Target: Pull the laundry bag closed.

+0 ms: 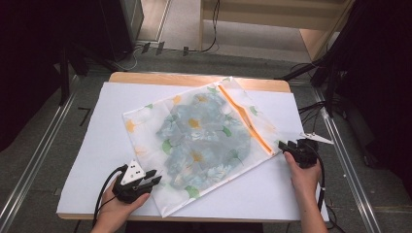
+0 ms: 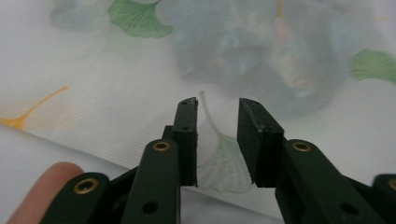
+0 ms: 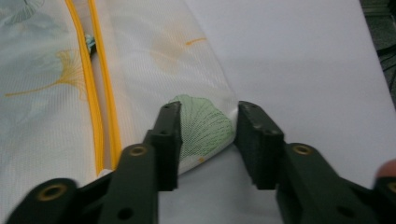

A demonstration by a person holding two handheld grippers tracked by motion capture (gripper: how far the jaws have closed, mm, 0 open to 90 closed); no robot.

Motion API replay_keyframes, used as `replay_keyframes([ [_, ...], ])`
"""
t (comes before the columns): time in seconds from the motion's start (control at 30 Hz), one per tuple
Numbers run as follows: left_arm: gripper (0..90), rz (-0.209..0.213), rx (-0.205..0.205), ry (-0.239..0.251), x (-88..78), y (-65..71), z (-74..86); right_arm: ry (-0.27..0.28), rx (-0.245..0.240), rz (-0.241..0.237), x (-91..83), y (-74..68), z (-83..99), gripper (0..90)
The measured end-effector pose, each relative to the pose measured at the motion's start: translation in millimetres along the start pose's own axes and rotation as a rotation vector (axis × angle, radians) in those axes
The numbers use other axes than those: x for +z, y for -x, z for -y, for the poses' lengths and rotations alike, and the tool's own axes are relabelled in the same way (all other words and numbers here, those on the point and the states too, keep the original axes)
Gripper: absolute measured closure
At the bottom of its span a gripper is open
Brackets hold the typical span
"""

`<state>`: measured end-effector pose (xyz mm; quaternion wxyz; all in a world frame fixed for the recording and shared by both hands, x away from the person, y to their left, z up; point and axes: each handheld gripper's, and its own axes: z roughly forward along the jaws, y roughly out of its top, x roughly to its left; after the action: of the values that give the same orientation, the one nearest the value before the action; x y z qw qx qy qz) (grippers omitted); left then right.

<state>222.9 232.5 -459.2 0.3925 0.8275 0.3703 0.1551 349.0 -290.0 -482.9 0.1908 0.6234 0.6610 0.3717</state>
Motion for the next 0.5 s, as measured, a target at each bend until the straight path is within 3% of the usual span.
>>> replay_keyframes([
  [0.03, 62.1, 0.029, 0.01, 0.007, -1.4, 4.9, 1.6, -0.004, -0.007, 0.001, 0.8, -0.6, 0.1, 72.4],
  [0.13, 56.3, 0.042, 0.012, 0.013, -1.5, 9.4, 1.3, -0.005, -0.018, 0.006, 0.9, -1.5, 0.1, 79.8],
  [0.17, 55.1, 0.062, 0.012, 0.021, -1.3, 11.9, 0.5, -0.013, -0.029, -0.004, 0.8, -2.6, 0.1, 88.4],
  [0.2, 53.2, 0.093, 0.026, 0.03, 0.2, 18.1, -1.5, -0.013, -0.042, -0.008, 0.6, -3.3, 0.4, 90.0],
  [0.23, 51.3, 0.093, 0.026, 0.03, 0.2, 18.1, -1.5, -0.013, -0.042, -0.008, 0.6, -3.3, 0.4, 90.0],
  [0.3, 47.8, 0.132, 0.066, 0.024, 4.4, 35.2, -4.6, -0.008, -0.062, -0.016, -0.7, -5.0, 0.8, 90.0],
  [0.5, 40.2, 0.166, 0.106, -0.022, 11.5, 52.1, -6.8, 0.027, -0.081, -0.025, -4.2, -5.9, 1.4, 90.0],
])
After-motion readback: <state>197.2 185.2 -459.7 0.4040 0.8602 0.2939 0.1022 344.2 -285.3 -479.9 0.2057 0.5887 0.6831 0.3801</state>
